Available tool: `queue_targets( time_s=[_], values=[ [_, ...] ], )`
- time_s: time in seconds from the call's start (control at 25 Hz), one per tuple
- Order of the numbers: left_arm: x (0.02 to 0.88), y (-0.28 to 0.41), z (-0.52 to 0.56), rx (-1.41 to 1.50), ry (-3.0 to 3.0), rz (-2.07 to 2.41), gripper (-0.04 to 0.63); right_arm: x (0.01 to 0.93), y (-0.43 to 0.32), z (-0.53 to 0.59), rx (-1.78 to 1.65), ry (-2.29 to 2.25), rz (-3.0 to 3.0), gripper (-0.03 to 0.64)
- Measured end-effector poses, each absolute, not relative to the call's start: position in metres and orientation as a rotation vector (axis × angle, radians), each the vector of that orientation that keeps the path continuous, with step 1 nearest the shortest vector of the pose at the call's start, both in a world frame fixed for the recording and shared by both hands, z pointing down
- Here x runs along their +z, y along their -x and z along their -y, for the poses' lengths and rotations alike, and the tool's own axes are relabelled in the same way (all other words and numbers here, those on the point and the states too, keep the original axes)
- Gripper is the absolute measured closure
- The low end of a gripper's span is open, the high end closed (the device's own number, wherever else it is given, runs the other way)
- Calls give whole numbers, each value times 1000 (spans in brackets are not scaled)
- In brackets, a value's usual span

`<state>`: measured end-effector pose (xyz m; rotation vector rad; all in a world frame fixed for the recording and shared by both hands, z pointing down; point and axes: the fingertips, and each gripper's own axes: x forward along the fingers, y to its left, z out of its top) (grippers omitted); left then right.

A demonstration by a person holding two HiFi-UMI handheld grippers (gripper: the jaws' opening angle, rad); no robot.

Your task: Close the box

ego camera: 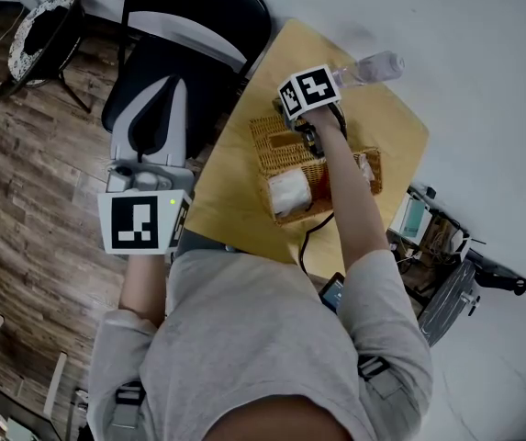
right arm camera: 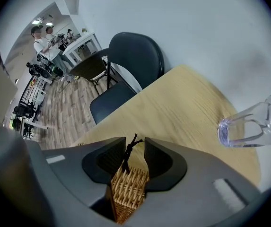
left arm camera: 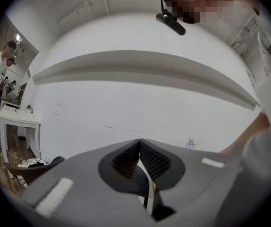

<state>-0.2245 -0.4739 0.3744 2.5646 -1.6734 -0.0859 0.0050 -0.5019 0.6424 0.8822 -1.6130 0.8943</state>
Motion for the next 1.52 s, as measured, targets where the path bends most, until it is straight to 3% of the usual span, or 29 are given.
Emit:
queue_targets(
  time_s=[0.16,0.28,1.52],
  values=[
    [377,225,477,-79,-2558,1675,537,646,-4,499,899,-854,1602,506],
    [376,223,477,-81,-2560,1671,537,645,-5,498,887,-850,1602,588],
    [335,164,429,-131,-2682,1641,537,522,-3,479,726,-1118,2061,594]
  ],
)
